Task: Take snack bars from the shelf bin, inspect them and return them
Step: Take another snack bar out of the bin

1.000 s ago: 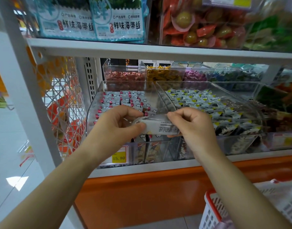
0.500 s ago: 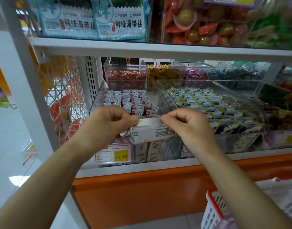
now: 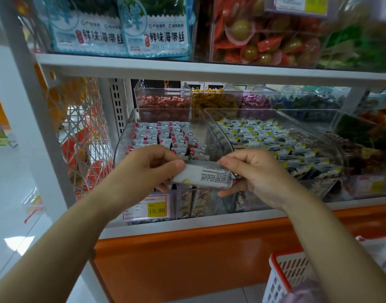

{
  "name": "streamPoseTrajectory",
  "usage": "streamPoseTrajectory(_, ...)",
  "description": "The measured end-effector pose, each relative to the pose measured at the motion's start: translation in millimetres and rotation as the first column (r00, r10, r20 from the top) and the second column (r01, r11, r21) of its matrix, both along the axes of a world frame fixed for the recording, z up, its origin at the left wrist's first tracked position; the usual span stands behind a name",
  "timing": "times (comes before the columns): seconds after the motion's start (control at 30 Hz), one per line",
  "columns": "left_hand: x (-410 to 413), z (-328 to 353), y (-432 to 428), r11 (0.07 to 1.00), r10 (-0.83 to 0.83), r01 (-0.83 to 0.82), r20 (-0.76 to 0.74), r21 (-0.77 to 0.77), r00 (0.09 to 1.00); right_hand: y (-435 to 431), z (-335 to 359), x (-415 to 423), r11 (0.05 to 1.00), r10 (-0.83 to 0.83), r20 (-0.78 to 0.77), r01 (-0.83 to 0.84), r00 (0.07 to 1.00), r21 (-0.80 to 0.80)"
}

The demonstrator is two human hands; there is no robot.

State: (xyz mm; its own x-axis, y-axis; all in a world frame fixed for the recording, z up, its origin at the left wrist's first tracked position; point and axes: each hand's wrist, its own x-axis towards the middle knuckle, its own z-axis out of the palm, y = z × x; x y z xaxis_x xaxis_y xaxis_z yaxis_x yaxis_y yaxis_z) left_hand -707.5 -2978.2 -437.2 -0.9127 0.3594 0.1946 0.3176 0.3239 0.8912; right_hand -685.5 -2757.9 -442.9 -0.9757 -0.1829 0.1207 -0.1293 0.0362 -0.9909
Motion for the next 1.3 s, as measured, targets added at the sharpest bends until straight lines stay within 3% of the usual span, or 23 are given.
streamPoseTrajectory(0.17, -5.6, -4.8, 3.5, 0.984, 0.169, -0.168, 0.001, 0.061, 0.986, -8.3, -7.2, -4.2, 0.984, -0.04, -0.056, 0.03, 0.998, -0.178)
streamPoseTrajectory(0.3, -6.2, -4.1, 6.6, 0.968, 0.245, -0.241, -0.072, 0.065, 0.967, -17.8, -8.7, -6.9, 0.99, -0.139, -0.176, 0.133, 0.975, -0.044)
streamPoseTrajectory(0.37, -3.6, -5.7, 10.5, 0.968, 0.25, -0.249, -0.16, 0.026, 0.955, -19.7, -6.5, -9.3, 0.966, -0.254, -0.203, 0.237, 0.946, -0.104)
streamPoseTrajectory(0.47, -12.4, -7.3, 9.7, 0.939, 0.267, -0.326, -0.366, -0.109, 0.891, -15.6, -4.2, -14.6, 0.889, -0.456, -0.218, 0.431, 0.863, -0.155)
streamPoseTrajectory(0.57, -41.1, -6.1, 5.2, 0.845, 0.163, -0.376, -0.487, -0.379, 0.858, -12.0, -5.3, -20.4, 0.843, -0.538, -0.218, 0.518, 0.814, -0.144)
streamPoseTrajectory(0.7, -79.0, -5.6, 5.9, 0.664, 0.0, -0.303, -0.406, -0.683, 0.914, -10.9, -5.8, -23.7, 0.822, -0.561, -0.167, 0.522, 0.811, -0.226)
streamPoseTrajectory(0.9, -108.0, -12.5, 14.7, 0.489, -0.037, -0.171, -0.217, -0.855, 0.976, -12.7, -6.5, -28.9, 0.805, -0.593, -0.199, 0.567, 0.78, -0.173)
streamPoseTrajectory(1.2, -106.1, -7.3, 14.3, 0.435, -0.05, -0.151, -0.191, -0.888, 0.98, -20.2, 5.5, -37.3, 0.819, -0.565, -0.317, 0.566, 0.762, -0.099)
streamPoseTrajectory(1.3, -95.5, -8.5, 9.2, 0.481, -0.053, -0.167, -0.218, -0.861, 0.974, -28.9, 15.8, -52.3, 0.816, -0.541, -0.41, 0.576, 0.735, -0.044)
